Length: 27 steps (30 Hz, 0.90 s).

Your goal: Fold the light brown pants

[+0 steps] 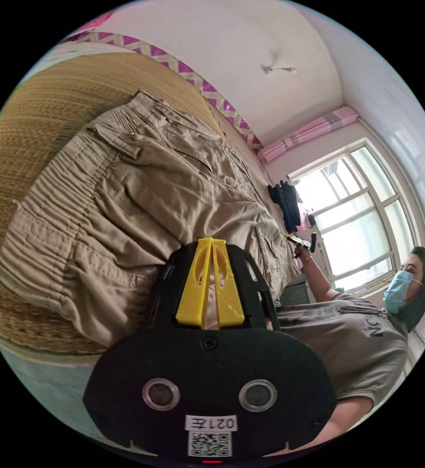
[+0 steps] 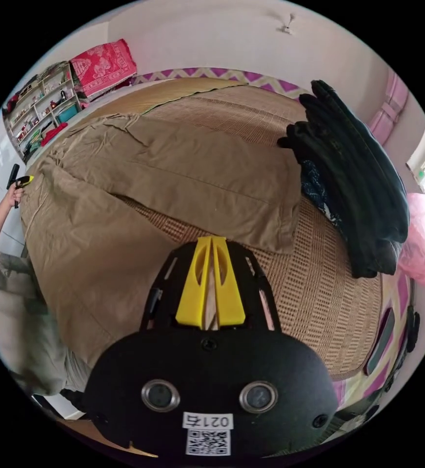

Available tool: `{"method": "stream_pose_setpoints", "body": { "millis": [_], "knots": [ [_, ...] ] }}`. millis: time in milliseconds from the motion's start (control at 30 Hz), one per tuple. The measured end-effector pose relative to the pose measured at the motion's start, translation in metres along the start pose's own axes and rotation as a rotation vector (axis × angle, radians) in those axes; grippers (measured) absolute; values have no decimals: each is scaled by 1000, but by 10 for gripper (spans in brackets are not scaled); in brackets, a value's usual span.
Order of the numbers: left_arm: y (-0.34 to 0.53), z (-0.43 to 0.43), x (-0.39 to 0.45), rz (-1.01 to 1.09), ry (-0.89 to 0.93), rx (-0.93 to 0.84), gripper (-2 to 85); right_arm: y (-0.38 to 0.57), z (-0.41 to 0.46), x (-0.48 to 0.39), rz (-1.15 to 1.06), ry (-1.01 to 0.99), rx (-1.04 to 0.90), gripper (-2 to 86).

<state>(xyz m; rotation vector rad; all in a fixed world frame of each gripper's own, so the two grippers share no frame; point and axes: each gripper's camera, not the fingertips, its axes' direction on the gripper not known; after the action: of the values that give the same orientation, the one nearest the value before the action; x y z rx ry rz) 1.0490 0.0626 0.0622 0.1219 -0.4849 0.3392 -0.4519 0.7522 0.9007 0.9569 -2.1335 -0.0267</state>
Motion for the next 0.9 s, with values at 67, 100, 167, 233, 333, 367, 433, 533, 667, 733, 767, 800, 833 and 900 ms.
{"method": "stream_pose_setpoints", "body": {
  "millis": [67,100,167,233,333,367,433,533,667,733,767,800,833,900],
  "knots": [
    [1,3,-3,-29,-2,-1,-9,-14,-6,7,32,-40,-22,-9],
    [3,2,-1,-42,4,3,-9,-17,-9,8,58,-29,-30,-9],
    [9,-4,13,17,155,62,-9,-17,-38,1,97,-22,24,-8],
    [15,-14,36,98,329,166,-10,-8,-68,-8,91,-121,96,-8],
    [1,-11,63,199,277,213,-9,3,-72,-37,33,-96,-15,-8],
    [-5,-8,68,221,256,217,-9,5,-62,-47,12,-47,-81,-8],
    [-26,-1,77,296,165,302,-9,8,-63,-53,27,-12,-42,-9],
    [-60,24,46,189,50,298,-9,2,-67,-53,79,-4,-21,-9],
    [-71,71,-41,-129,92,118,-9,-20,-70,-73,56,96,-1,-10],
    [-64,67,-57,-179,161,130,-9,-33,-70,-83,40,131,-7,-10],
    [-62,69,-56,-182,153,118,-9,-40,-71,-87,34,140,-19,-10],
    [-59,71,-52,-185,122,94,-9,-44,-73,-88,34,140,-23,-9],
    [-53,71,-47,-185,88,84,-9,-48,-76,-92,38,135,-37,-9],
    [-42,69,-40,-185,53,73,-9,-45,-82,-100,28,136,-41,-9]
  ]
}}
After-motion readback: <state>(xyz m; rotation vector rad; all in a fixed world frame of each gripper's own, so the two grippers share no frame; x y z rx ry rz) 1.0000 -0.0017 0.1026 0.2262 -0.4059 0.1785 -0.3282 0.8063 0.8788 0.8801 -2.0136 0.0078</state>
